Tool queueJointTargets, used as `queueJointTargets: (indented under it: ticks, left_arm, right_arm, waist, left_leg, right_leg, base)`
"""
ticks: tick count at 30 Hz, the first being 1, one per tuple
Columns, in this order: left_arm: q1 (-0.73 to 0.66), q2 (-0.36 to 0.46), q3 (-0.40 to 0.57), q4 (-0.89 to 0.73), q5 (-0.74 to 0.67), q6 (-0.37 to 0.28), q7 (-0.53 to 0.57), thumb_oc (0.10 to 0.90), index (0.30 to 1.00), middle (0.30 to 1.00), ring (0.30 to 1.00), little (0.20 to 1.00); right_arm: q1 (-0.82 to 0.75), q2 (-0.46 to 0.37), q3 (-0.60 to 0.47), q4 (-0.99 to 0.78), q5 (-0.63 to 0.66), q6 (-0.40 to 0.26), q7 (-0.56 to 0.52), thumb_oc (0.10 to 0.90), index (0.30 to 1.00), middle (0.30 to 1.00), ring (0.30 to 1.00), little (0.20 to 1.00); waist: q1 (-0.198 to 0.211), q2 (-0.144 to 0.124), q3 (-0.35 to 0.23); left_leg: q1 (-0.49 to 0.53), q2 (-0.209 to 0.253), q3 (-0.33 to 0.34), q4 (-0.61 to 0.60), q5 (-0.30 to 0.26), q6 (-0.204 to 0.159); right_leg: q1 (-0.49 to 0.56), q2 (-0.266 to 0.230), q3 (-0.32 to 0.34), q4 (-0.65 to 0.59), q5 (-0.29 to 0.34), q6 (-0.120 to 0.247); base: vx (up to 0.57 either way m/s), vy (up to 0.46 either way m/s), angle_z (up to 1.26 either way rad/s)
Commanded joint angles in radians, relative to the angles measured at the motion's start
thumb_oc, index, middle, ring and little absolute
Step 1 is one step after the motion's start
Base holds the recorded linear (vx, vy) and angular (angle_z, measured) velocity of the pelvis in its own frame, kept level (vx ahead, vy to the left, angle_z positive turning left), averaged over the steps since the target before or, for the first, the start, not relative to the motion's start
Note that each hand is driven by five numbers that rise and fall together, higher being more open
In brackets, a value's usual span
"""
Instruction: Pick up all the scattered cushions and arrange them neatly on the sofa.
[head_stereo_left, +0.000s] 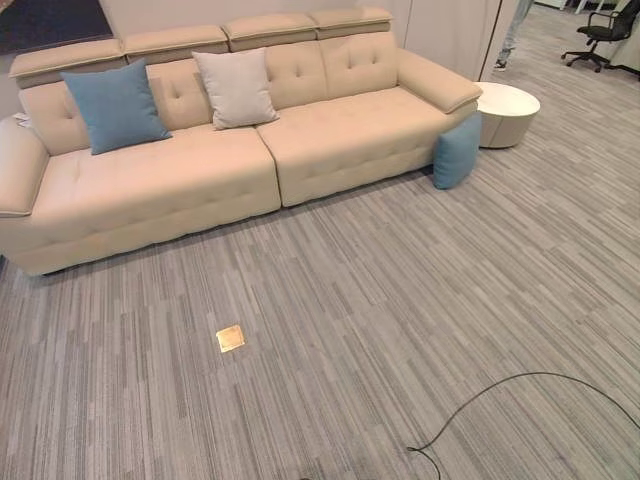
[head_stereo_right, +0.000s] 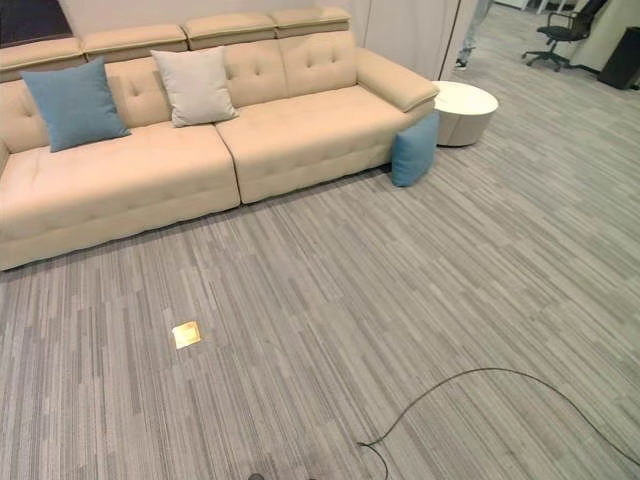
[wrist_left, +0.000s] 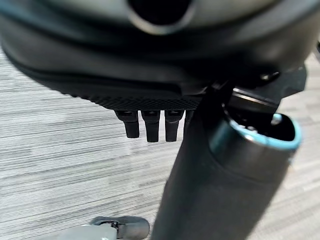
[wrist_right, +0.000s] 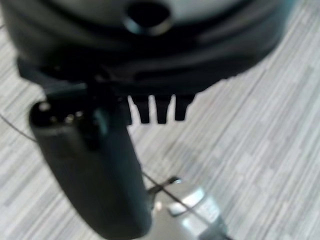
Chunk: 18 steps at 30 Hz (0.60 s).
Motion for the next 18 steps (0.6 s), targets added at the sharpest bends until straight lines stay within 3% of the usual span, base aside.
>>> queueJointTargets:
  ticks: [1,9,11,15,18]
  left_arm:
    - [-0.047,-0.005,-0.030,0.029,0.082,-0.015,0.004,0.800,0.900,0.900,0.900,0.900]
    - [-0.083,-0.008,-0.121,-0.032,0.172,-0.031,0.014,0.800,0.900,0.900,0.900,0.900]
    - [-0.112,-0.010,-0.204,-0.043,0.288,-0.024,0.026,0.800,0.900,0.900,0.900,0.900]
    - [-0.157,0.000,-0.259,-0.070,0.347,-0.025,0.024,0.800,0.900,0.900,0.900,0.900]
    - [-0.195,0.008,-0.280,-0.093,0.355,-0.020,0.017,0.800,0.900,0.900,0.900,0.900]
  right_arm:
    - [0.010,-0.059,0.024,0.032,-0.019,0.000,-0.002,0.800,0.900,0.900,0.900,0.900]
    - [-0.069,-0.087,0.108,-0.085,-0.059,-0.035,0.005,0.800,0.900,0.900,0.900,0.900]
    - [-0.117,-0.108,0.192,-0.123,-0.182,-0.040,-0.006,0.800,0.900,0.900,0.900,0.900]
    - [-0.188,-0.149,0.271,-0.165,-0.301,-0.040,-0.017,0.800,0.900,0.900,0.900,0.900]
    - [-0.231,-0.166,0.283,-0.182,-0.300,-0.039,-0.013,0.800,0.900,0.900,0.900,0.900]
  waist:
    - [0.008,0.011,-0.026]
    - [0.017,0.014,0.000]
    - [0.015,0.011,0.019]
    - [0.016,0.006,0.070]
    - [0.016,0.017,0.097]
  left_leg:
    - [-0.030,0.020,-0.054,0.001,-0.080,-0.066]
    - [-0.051,0.017,-0.052,0.001,-0.077,-0.059]
    - [-0.042,0.011,-0.040,0.001,-0.087,-0.046]
    - [-0.070,-0.003,-0.019,0.037,-0.091,-0.032]
    - [-0.127,-0.014,-0.002,0.090,-0.118,-0.007]
  right_leg:
    - [-0.054,-0.046,0.011,0.012,-0.016,0.107]
    - [-0.083,-0.049,0.028,0.012,-0.007,0.111]
    - [-0.082,-0.055,0.043,0.012,-0.002,0.113]
    - [-0.096,-0.077,0.072,0.012,0.008,0.115]
    - [-0.191,-0.075,0.086,0.158,-0.035,0.109]
  base:
    - [-0.02,0.022,-0.04]
    - [-0.01,0.017,-0.09]
    - [0.08,0.042,-0.10]
    - [0.02,0.048,-0.16]
    - [0.07,0.049,-0.18]
